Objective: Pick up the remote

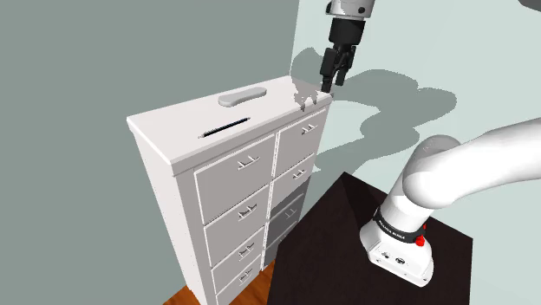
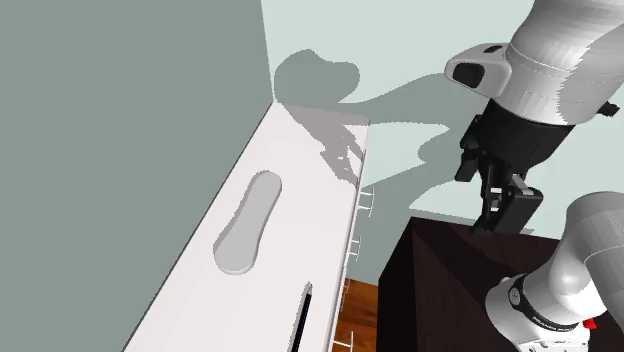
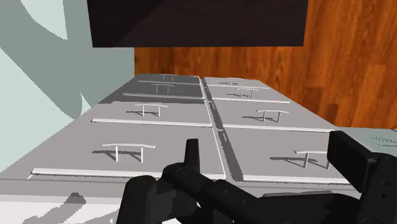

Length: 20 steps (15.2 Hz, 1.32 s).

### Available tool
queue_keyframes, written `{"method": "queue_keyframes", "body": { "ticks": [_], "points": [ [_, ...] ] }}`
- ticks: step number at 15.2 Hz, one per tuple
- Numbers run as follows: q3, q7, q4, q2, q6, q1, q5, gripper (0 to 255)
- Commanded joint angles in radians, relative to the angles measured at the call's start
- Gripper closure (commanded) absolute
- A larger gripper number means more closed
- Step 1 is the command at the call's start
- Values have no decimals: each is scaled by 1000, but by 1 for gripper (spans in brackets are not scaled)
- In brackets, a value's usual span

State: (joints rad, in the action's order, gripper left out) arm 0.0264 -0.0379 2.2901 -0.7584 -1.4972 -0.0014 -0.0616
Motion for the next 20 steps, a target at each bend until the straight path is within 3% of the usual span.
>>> {"method": "queue_keyframes", "body": {
  "ticks": [1,10,20],
  "points": [
    [0,0,0,0,0,0,0,0],
    [-163,-493,-138,297,-161,88,92,0],
    [-241,-1003,-433,680,-253,163,60,0]
  ]
}}
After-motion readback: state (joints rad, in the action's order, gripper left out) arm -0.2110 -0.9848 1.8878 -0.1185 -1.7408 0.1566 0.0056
